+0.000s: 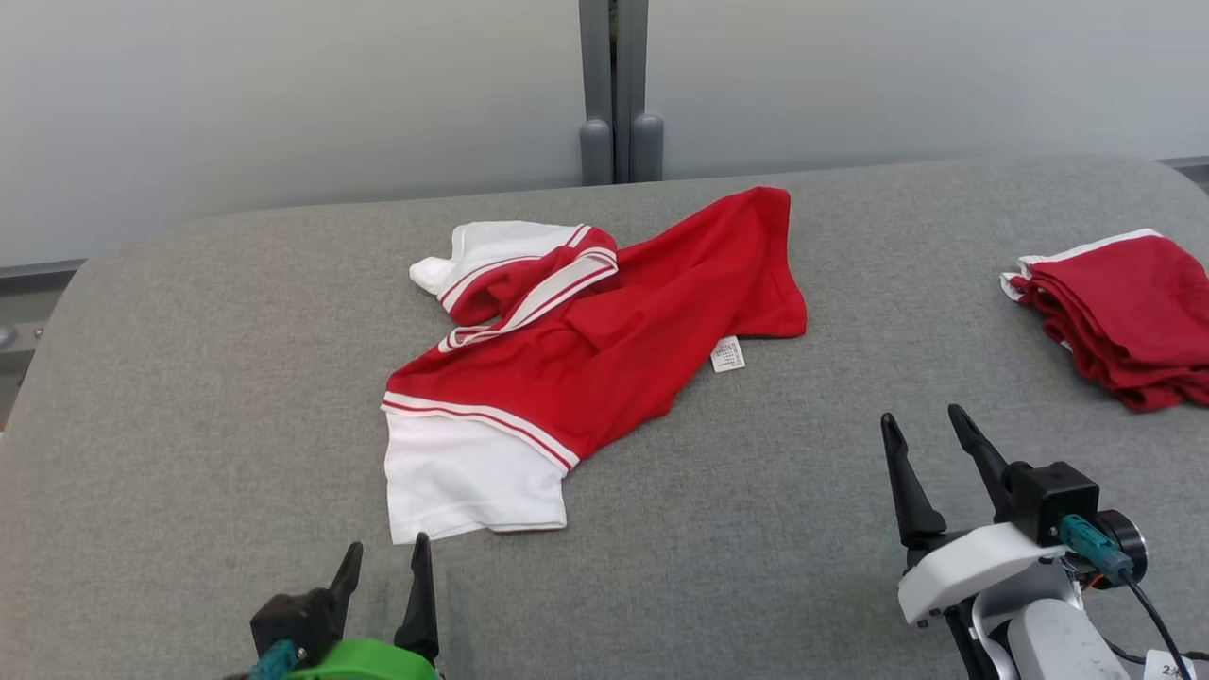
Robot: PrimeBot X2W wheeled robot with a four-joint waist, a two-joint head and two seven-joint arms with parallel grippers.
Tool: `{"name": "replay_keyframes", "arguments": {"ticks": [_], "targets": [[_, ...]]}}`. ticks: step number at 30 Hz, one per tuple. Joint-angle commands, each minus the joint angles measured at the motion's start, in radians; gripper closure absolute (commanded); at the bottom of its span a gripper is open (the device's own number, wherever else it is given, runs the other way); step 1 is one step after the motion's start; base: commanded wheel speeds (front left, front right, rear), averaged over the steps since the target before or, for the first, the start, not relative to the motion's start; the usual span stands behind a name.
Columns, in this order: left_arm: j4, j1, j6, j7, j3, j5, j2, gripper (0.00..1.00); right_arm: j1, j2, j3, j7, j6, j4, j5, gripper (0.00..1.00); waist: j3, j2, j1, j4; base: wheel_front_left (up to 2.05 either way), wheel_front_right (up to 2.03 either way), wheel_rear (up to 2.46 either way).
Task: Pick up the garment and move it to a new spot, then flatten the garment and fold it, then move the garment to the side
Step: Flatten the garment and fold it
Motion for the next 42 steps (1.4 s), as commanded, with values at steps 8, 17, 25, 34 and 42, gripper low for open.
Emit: {"name": "replay_keyframes", "arguments": {"ticks": [8,17,25,34,42], "targets": [[0.137,-0.152,0.005,0.031,0.024,-0.055,0.005,0.00,-0.051,-0.003,0.028,-0.002,-0.002,-0.013,0.003,0.00,0.091,0.0000,0.0001,-0.022,0.00,0.00,0.00],[0.261,-0.235,0.028,0.112,0.021,-0.080,0.005,0.00,-0.072,-0.003,0.026,-0.002,-0.002,-0.015,-0.005,0.00,0.130,0.0000,0.0001,-0.036,0.00,0.00,0.00],[0.276,-0.259,0.012,0.194,-0.038,-0.090,-0.001,0.00,-0.077,-0.003,0.021,-0.002,-0.002,-0.011,-0.007,0.00,0.131,0.0000,0.0001,-0.030,0.00,0.00,0.00],[0.203,-0.278,0.030,0.178,-0.065,-0.085,0.005,1.00,-0.108,-0.003,0.014,-0.002,-0.002,0.034,-0.046,0.00,0.135,0.0000,0.0001,-0.008,0.00,0.00,0.00],[0.081,-0.276,0.050,0.070,-0.043,-0.077,0.026,1.00,-0.279,-0.003,-0.058,0.033,-0.002,0.243,-0.100,0.00,0.154,0.0000,0.0001,0.052,0.00,0.00,0.00]]}}
